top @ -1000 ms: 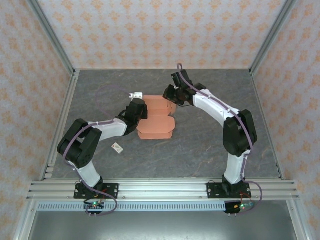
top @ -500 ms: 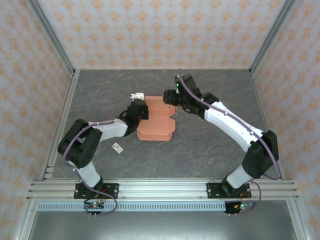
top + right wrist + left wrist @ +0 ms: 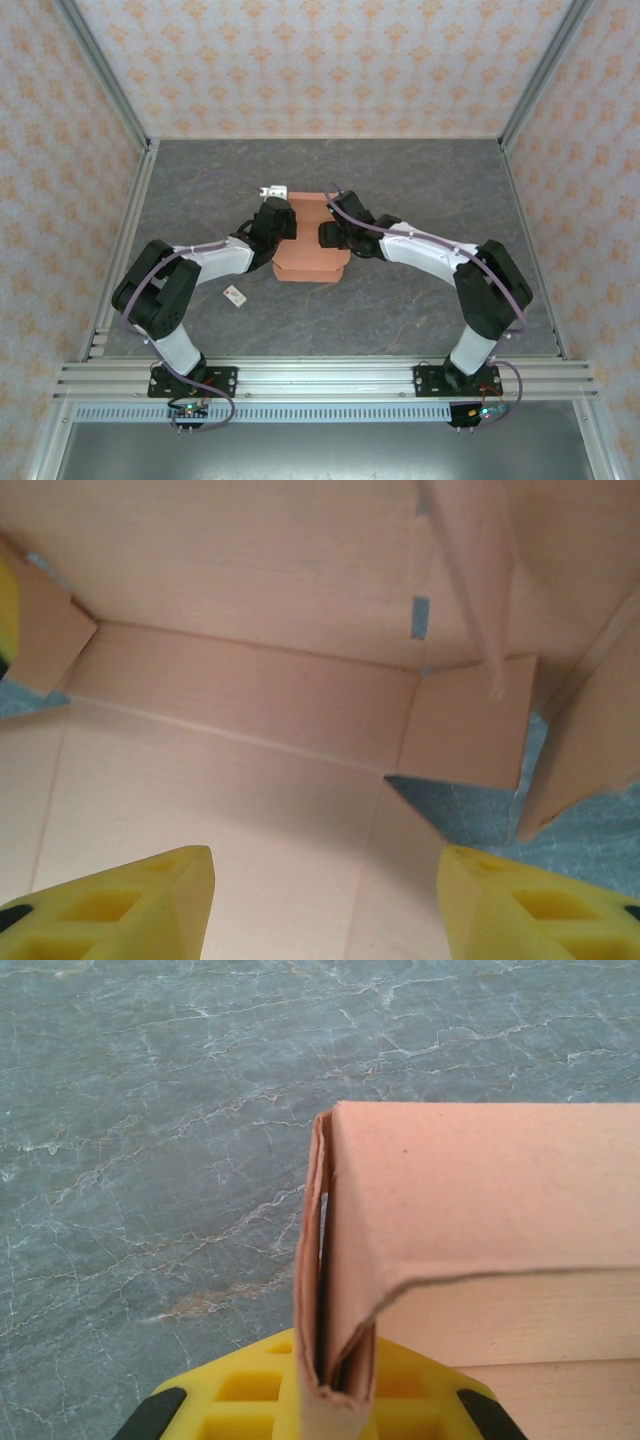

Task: Fold the paper box

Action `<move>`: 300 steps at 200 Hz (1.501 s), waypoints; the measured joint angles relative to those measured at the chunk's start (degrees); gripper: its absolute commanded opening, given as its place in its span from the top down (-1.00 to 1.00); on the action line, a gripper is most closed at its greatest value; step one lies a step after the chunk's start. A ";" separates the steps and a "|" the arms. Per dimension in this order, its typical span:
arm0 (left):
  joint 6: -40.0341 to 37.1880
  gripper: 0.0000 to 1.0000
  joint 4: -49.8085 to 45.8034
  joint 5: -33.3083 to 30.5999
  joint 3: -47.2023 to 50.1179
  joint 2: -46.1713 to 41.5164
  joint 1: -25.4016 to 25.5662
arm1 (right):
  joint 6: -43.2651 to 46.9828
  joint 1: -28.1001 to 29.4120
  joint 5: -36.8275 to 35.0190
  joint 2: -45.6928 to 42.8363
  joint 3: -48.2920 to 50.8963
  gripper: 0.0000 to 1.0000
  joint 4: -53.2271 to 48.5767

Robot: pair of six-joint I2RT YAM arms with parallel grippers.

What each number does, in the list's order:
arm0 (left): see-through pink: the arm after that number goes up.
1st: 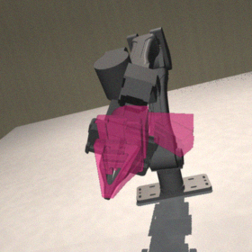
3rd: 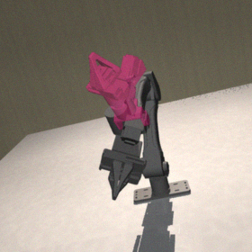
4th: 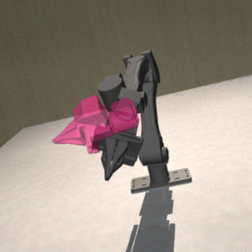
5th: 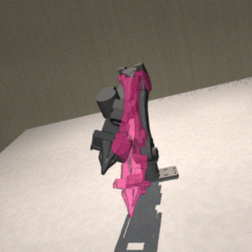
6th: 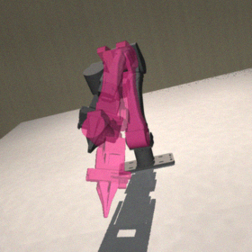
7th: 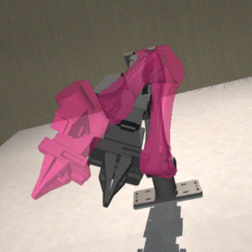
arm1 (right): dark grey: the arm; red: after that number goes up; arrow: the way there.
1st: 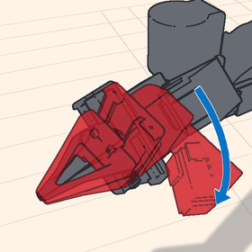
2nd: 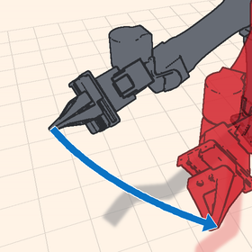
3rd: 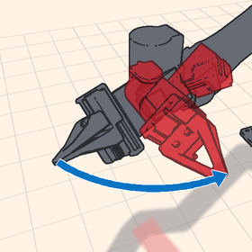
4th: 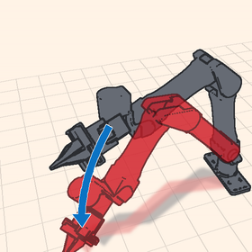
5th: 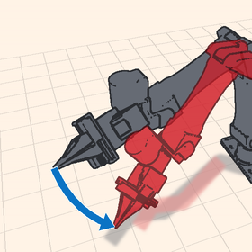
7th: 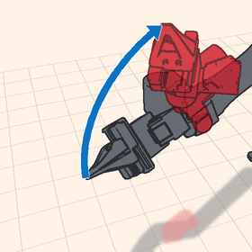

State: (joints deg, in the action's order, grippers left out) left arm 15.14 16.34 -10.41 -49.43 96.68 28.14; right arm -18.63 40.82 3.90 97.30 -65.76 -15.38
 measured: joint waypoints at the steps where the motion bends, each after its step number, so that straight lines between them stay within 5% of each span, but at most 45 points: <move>1: 0.02 1.00 0.00 0.02 0.00 -0.02 0.00 | 0.00 -0.02 -0.07 0.02 0.00 -0.22 0.09; 107: 0.00 1.00 -0.31 0.13 0.00 -0.33 0.00 | -3.87 -3.91 -1.16 1.53 2.19 -0.24 6.56; 204: 0.00 1.00 -0.33 0.98 0.00 -0.33 0.00 | -4.79 -4.22 4.96 3.04 5.51 0.22 17.05; 300: 0.00 1.00 -0.35 0.92 -0.02 -0.33 -0.02 | -4.57 -3.74 7.06 3.45 5.88 0.27 19.15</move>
State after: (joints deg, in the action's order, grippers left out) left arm 15.14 15.99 -9.50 -49.45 96.36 28.12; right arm -23.20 37.08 10.96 100.75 -59.88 3.77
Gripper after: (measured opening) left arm 0.086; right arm 0.346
